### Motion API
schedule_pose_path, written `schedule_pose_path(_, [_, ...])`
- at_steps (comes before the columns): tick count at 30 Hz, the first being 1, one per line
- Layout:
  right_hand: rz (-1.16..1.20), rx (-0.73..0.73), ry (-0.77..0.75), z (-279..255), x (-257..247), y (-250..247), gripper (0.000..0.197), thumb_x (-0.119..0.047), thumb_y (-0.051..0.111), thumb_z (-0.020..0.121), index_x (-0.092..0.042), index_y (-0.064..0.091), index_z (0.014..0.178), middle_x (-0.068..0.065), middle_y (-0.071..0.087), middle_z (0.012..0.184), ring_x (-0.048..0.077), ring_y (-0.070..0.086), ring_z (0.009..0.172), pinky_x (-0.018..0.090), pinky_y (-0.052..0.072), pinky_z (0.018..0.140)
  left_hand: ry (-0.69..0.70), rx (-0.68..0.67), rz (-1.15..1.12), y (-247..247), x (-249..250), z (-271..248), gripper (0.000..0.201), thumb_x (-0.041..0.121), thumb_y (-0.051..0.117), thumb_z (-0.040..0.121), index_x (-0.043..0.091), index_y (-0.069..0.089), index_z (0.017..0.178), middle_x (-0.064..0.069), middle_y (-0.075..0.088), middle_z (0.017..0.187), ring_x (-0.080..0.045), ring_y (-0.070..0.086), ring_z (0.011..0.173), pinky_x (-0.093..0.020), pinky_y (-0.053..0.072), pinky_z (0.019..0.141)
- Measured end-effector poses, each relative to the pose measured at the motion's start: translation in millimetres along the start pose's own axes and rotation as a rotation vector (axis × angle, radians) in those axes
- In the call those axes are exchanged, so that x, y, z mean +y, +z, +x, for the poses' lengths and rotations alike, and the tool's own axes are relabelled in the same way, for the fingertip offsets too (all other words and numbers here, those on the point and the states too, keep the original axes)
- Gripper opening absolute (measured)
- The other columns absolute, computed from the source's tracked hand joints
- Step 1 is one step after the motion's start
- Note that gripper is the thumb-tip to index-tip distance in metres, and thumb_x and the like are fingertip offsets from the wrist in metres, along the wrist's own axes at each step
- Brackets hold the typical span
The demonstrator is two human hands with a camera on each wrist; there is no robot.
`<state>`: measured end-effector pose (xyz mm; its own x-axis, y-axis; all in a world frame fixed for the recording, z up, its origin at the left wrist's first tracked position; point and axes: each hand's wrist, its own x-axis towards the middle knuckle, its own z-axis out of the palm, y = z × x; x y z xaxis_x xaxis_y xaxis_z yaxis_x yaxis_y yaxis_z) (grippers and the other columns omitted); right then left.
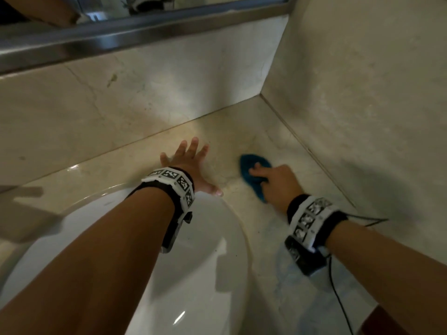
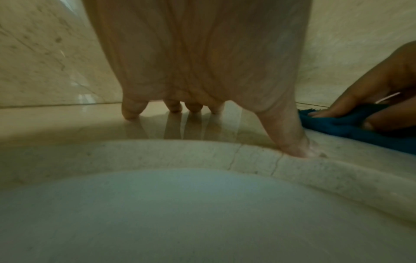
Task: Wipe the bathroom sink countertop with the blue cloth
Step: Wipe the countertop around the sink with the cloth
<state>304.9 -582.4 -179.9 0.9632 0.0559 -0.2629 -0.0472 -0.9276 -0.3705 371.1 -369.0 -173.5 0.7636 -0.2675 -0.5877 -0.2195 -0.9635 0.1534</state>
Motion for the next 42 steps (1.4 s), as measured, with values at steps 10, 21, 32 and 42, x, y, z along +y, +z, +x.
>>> schedule_pose_path(10, [-0.072,0.125,0.233,27.3,53.3,-40.5,0.046,-0.002,0.052,0.088,-0.010,0.049,0.133,0.016,0.036,0.143,0.033,0.038,0.130,0.028,0.025,0.109,-0.004,0.011,0.006,2.2,-0.9,2.3,0.128,0.079,0.064,0.054,0.038,-0.017,0.145,0.009,-0.027,0.154,-0.019,-0.018,0.144,-0.062,0.003,0.113])
schedule_pose_path(21, [-0.012,-0.010,-0.015,7.6,1.0,-13.6,0.042,0.006,0.049,0.085,-0.009,0.059,0.123,0.019,0.051,0.123,0.032,0.050,0.114,0.014,0.030,0.087,0.010,0.026,-0.009,3.7,-2.0,1.4,0.128,0.079,0.064,0.054,0.037,-0.015,0.145,0.008,-0.027,0.154,-0.020,-0.018,0.144,-0.061,0.002,0.113])
schedule_pose_path(32, [-0.115,0.083,0.191,1.1,38.5,-24.1,0.050,0.001,0.051,0.086,-0.008,0.045,0.135,0.017,0.037,0.146,0.030,0.038,0.133,0.025,0.020,0.112,0.015,0.009,-0.021,3.4,-1.8,1.5,0.127,0.078,0.064,0.055,0.038,-0.014,0.146,0.009,-0.028,0.153,-0.019,-0.020,0.144,-0.061,-0.001,0.113])
schedule_pose_path(42, [0.076,0.044,0.001,-13.4,-4.8,-3.9,0.035,0.001,0.053,0.084,-0.013,0.064,0.115,0.015,0.052,0.119,0.028,0.051,0.112,0.019,0.034,0.092,0.028,0.017,-0.002,3.1,-3.5,3.4,0.126,0.077,0.065,0.056,0.037,-0.013,0.146,0.008,-0.026,0.154,-0.021,-0.016,0.145,-0.062,0.002,0.113])
